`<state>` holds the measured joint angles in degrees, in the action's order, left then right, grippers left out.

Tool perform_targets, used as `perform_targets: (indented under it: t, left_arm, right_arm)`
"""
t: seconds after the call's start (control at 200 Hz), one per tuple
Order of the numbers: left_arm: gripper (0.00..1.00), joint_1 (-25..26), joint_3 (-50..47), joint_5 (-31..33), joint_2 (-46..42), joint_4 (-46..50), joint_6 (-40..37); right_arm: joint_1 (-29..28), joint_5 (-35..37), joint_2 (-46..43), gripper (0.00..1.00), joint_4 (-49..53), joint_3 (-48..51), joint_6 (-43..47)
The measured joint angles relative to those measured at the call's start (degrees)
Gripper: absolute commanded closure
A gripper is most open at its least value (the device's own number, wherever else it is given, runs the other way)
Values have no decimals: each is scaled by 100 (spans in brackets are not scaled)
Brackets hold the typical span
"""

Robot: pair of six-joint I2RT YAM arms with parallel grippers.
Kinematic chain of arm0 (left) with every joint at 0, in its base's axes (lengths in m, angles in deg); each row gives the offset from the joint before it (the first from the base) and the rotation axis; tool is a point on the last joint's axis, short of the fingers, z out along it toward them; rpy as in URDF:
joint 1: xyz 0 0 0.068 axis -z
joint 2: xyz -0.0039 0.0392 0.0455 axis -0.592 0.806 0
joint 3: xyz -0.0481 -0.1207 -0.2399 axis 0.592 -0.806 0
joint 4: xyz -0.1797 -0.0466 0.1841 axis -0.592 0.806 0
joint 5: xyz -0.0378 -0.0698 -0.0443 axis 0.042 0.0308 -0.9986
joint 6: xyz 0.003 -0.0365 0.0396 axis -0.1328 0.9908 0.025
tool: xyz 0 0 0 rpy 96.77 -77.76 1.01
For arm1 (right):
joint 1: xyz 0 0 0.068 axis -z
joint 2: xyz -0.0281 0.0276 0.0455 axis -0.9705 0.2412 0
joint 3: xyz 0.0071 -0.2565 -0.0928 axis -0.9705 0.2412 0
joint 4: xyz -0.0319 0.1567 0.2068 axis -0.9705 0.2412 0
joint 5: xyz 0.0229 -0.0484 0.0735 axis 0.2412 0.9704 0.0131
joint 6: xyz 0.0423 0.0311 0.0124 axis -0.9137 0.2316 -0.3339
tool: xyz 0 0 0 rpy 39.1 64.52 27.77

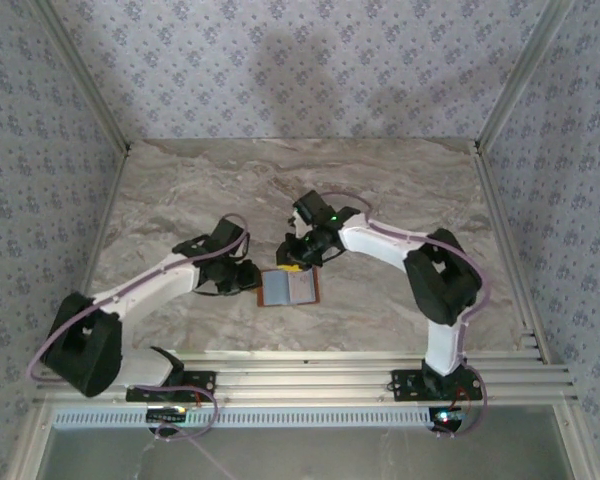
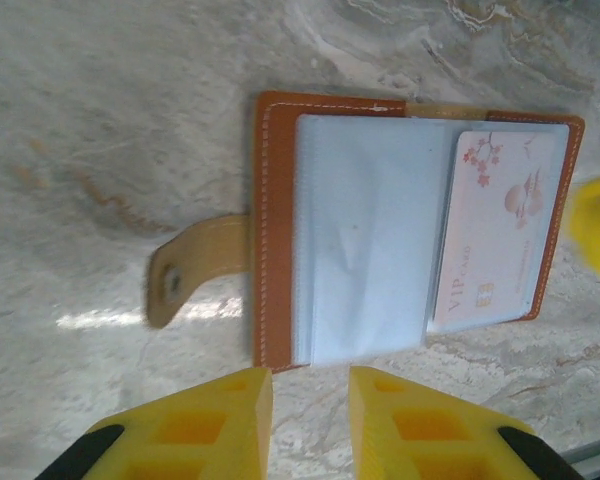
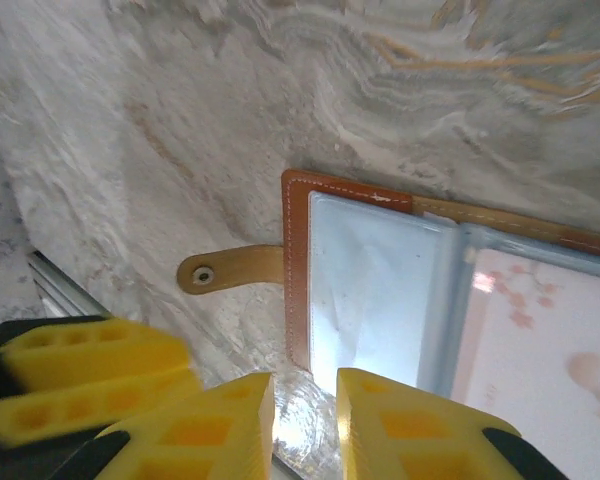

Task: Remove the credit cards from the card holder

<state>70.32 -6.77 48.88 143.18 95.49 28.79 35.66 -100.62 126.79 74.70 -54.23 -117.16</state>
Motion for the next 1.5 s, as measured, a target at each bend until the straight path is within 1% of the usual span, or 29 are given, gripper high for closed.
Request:
perform_targets:
  t: [0.09, 0.245, 0.365, 0.55, 0.894, 1.059, 1.324, 1.499]
  left_arm:
    - [75, 221, 264, 0, 398, -72, 61]
    - [77, 518, 820, -2, 1051, -260, 214]
    - [78, 632, 1045, -28, 1473, -442, 328]
    - [78, 664, 1248, -133, 1899, -522, 413]
    - [79, 662, 1281, -199, 2124, -575, 450]
    - [79, 662, 1285, -192, 2129, -581, 448]
    - [82, 662, 1292, -111, 2216, -540, 426]
    - [83, 662, 1290, -66, 2216, -533, 426]
  right_arm:
    - [234, 129, -264, 74, 70, 293, 138]
    - [553, 393, -319, 74, 321, 813, 396]
    - [610, 485, -317, 74, 446, 1064, 564]
    - [605, 485, -293, 74, 389, 1099, 675]
    - [549, 481, 101, 74, 332, 1032, 697]
    - [470, 501, 111, 73, 323, 942, 695]
    - [367, 791, 20, 72, 463, 903, 695]
    - [337, 793, -57, 72, 503, 798, 695]
